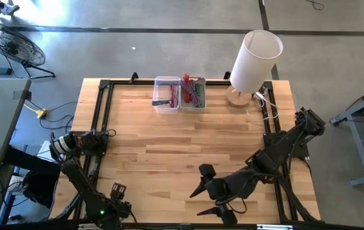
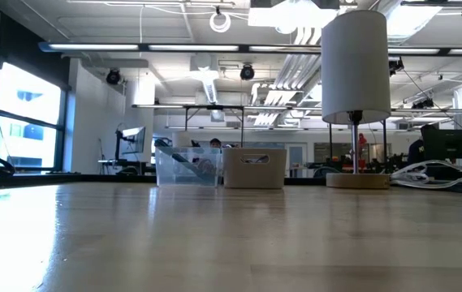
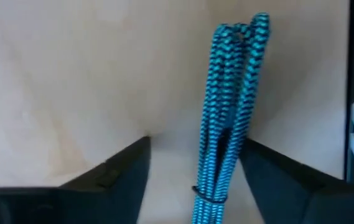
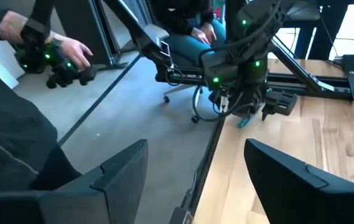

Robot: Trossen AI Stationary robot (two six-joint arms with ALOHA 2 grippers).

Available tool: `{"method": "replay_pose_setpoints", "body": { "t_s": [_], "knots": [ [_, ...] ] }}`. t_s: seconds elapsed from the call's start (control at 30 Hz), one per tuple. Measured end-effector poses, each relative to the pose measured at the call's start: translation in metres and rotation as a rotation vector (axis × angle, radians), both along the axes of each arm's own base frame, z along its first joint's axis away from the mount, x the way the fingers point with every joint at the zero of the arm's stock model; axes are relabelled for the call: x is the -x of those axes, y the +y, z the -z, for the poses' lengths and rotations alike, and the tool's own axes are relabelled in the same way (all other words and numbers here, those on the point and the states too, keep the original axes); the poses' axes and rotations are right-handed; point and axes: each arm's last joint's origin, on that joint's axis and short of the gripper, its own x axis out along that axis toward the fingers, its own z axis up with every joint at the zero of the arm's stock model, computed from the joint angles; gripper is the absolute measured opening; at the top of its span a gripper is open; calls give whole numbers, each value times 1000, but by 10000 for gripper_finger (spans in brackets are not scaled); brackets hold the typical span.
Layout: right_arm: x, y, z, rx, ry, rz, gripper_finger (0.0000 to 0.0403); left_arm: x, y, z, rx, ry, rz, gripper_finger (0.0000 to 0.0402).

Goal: Pick & Place USB Port
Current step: Put the blue and black charger cable into the transparent bin

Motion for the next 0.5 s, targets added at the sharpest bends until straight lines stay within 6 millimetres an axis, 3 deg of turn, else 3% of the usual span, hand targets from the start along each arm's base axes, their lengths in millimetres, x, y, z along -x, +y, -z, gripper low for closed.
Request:
{"method": "replay_pose_setpoints", "body": {
  "t_s": [0.1, 0.23, 0.5],
  "knots": [
    [6, 1, -5, -8, -12, -9, 259, 0, -2, 3, 6, 21, -1, 181],
    [17, 3, -14, -23, -31, -31, 259, -2, -1, 7, 10, 52, 1, 37],
    [42, 10, -27, -6, -59, -103, 259, -24, 8, -1, 24, -1, -301, 15]
  ]
}}
